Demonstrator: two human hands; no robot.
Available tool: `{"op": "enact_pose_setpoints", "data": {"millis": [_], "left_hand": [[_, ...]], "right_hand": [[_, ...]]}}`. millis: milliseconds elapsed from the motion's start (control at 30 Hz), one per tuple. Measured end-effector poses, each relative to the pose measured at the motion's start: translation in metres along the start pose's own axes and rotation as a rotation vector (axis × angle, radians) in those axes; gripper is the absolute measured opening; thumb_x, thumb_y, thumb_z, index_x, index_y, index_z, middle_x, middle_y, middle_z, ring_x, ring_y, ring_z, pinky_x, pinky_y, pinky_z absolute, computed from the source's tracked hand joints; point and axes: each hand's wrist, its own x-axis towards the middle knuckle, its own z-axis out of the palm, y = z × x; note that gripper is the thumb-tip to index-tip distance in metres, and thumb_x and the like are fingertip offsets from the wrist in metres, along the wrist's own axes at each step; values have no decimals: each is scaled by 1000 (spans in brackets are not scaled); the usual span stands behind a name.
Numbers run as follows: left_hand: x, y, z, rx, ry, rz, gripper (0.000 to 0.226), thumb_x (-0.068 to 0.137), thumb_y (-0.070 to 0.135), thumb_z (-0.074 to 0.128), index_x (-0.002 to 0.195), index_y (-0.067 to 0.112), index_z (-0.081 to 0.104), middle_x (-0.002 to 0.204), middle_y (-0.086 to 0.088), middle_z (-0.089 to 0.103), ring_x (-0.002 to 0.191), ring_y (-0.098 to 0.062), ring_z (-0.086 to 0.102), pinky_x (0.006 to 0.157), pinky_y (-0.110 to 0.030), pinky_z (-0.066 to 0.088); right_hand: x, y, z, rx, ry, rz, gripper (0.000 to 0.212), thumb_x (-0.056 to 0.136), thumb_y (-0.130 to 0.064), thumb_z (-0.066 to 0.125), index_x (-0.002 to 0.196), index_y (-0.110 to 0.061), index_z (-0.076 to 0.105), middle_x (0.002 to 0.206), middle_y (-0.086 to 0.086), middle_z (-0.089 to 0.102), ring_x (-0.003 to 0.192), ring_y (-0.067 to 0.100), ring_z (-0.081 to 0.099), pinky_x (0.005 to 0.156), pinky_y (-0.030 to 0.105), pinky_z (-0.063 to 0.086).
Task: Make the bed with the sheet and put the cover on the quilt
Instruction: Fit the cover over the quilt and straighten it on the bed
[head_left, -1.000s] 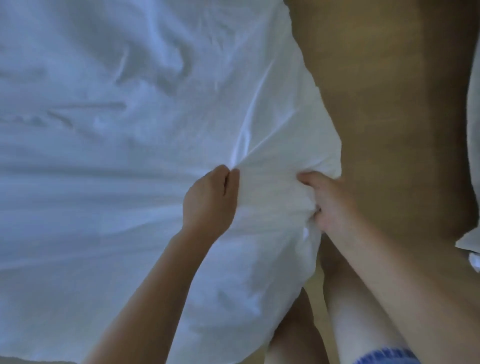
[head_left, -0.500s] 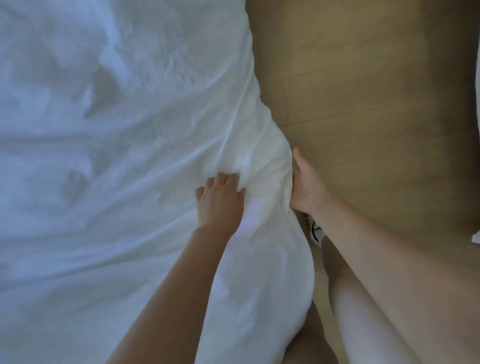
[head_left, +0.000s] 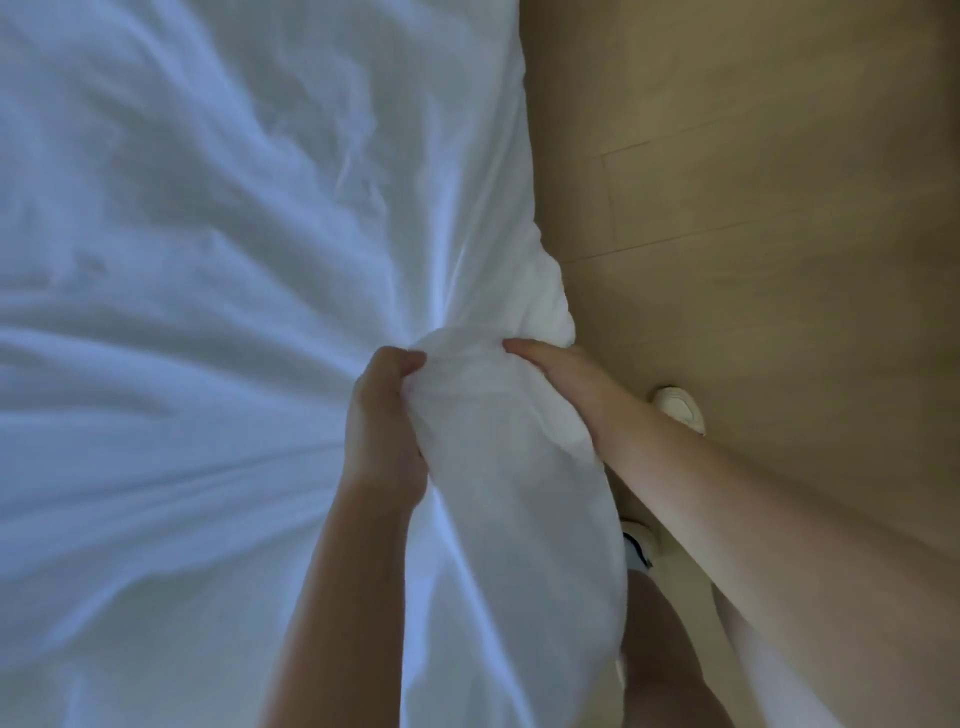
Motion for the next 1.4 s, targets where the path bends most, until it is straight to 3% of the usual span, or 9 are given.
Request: {"op": "enact_pose_setpoints", "data": {"millis": [133,233,333,467,567,767,1033,1167,1400], "left_hand": [[11,-1,17,562,141,269,35,76,41,67,58,13,57,56,-2,53,58,-20,51,57,-28,39],[25,-34,34,1546,86,389,27,88,40,55,99,14,57,100,-8,61,98,-29,56,78,-34,40],[42,-79,24,1845,4,325,42,88,30,55,126,16,42,127,-7,45,121,-27,42,95,-39,35],[47,-107,-7,1884,100,267,34,86,33,56,117,19,51,120,-6,49,115,-29,44,95,-41,33],[45,-128,-17,1735,116,570,13,80,23,56,82,14,65,81,-7,61,78,-32,61,76,-43,47],[40,-141,-29,1456,85,857,29,88,22,37,63,12,47,54,-7,53,47,-30,52,50,-26,33],[7,-190,-83,1588,3,1052,65,79,48,51,129,7,43,123,-13,47,113,-28,45,98,-46,31],[-7,-215,-124,1599,47,1116,50,84,45,51,121,12,54,125,-14,46,117,-31,42,99,-50,29],[-23,-211,-123,1309,16,1023,26,88,19,40,72,6,56,59,-9,59,54,-31,55,63,-31,38]], "right_hand": [[-10,-29,-45,29,254,-361,40,80,-13,73,118,-16,61,112,3,67,94,15,66,80,26,54],[6,-23,-82,-222,526,-322,49,74,-29,79,117,-11,63,114,7,67,102,21,64,86,31,51],[40,-8,-81,-349,588,-200,52,80,-32,73,121,-4,60,121,13,63,109,27,61,91,32,48],[57,10,-73,-158,351,-140,46,84,-17,69,127,-8,55,117,6,63,100,21,62,79,26,51],[54,22,-63,-144,69,-77,38,86,-14,68,122,-14,57,99,-1,67,80,10,65,56,18,52],[78,35,-102,-362,416,-154,45,89,-36,62,124,-8,58,123,7,61,105,23,59,88,28,45],[43,126,-81,-312,-75,224,77,65,-73,60,125,-24,55,115,-3,64,102,15,62,90,29,50],[12,143,-62,-469,48,-76,17,91,-33,60,101,-20,64,90,-7,66,70,0,63,55,14,48],[-36,137,-83,-570,491,-275,62,67,-61,73,101,-10,63,89,5,68,75,21,65,63,31,55]]}}
